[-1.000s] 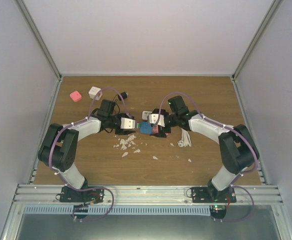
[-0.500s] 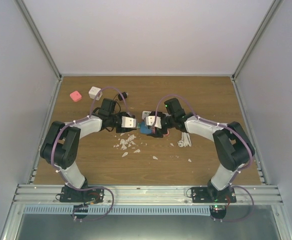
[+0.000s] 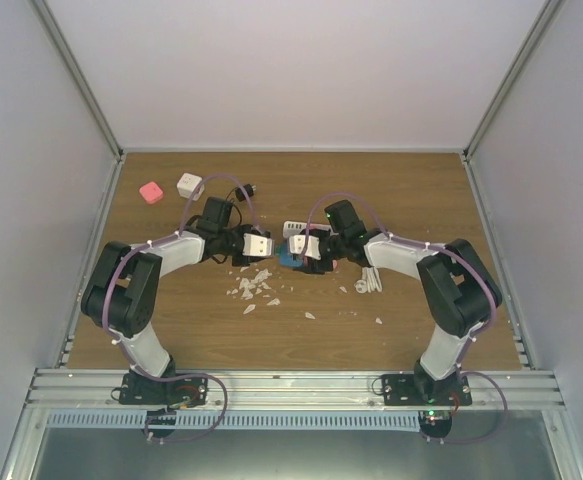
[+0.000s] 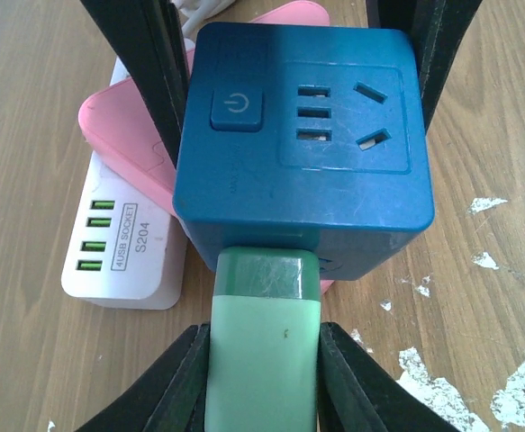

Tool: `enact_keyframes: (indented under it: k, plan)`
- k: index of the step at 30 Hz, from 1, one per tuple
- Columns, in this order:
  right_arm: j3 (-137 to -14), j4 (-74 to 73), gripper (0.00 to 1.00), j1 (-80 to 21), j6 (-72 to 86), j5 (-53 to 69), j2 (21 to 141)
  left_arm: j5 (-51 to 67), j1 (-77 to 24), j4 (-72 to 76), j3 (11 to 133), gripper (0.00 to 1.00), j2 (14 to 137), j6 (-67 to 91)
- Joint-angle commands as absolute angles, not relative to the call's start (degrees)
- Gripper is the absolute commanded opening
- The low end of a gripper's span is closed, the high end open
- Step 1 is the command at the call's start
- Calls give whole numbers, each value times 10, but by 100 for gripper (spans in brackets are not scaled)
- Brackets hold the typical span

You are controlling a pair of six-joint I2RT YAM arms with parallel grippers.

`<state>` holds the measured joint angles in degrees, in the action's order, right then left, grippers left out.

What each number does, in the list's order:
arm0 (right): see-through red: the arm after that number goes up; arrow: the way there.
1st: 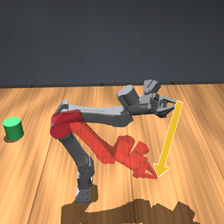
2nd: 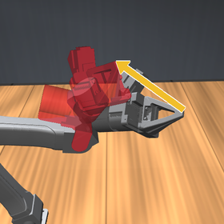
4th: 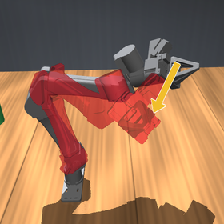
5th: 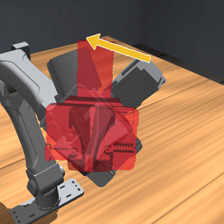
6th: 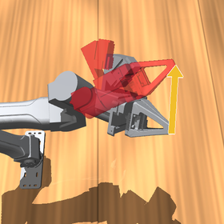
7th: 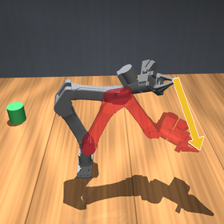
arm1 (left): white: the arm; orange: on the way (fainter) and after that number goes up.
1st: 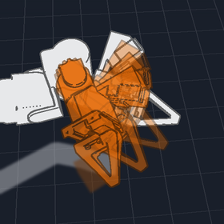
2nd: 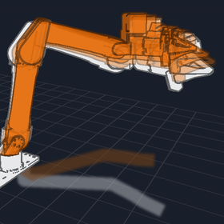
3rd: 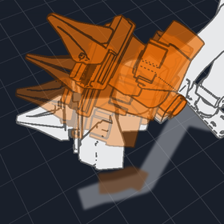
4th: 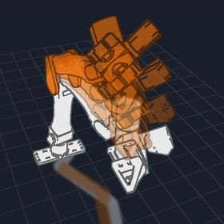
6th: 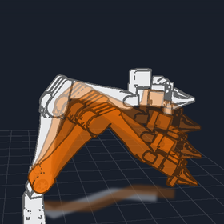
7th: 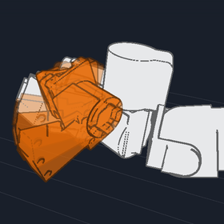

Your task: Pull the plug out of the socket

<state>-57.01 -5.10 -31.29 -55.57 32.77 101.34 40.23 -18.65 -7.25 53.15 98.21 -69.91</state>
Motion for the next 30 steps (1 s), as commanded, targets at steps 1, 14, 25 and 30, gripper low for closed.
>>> enact_keyframes:
  k: [1, 14, 25, 30]
  plan:
    - [-561, -33, 63, -319, -564, 318, 1011, 402, -186, -53, 532, 31, 985, -712]
    - [-540, -57, 42, -313, -582, 304, 1000, 390, -159, -70, 537, 23, 985, -732]
    - [-533, -69, 34, -308, -568, 288, 998, 376, -133, -85, 536, 22, 978, -754]
    - [-532, -73, 33, -309, -559, 273, 998, 368, -127, -88, 534, 21, 977, -756]
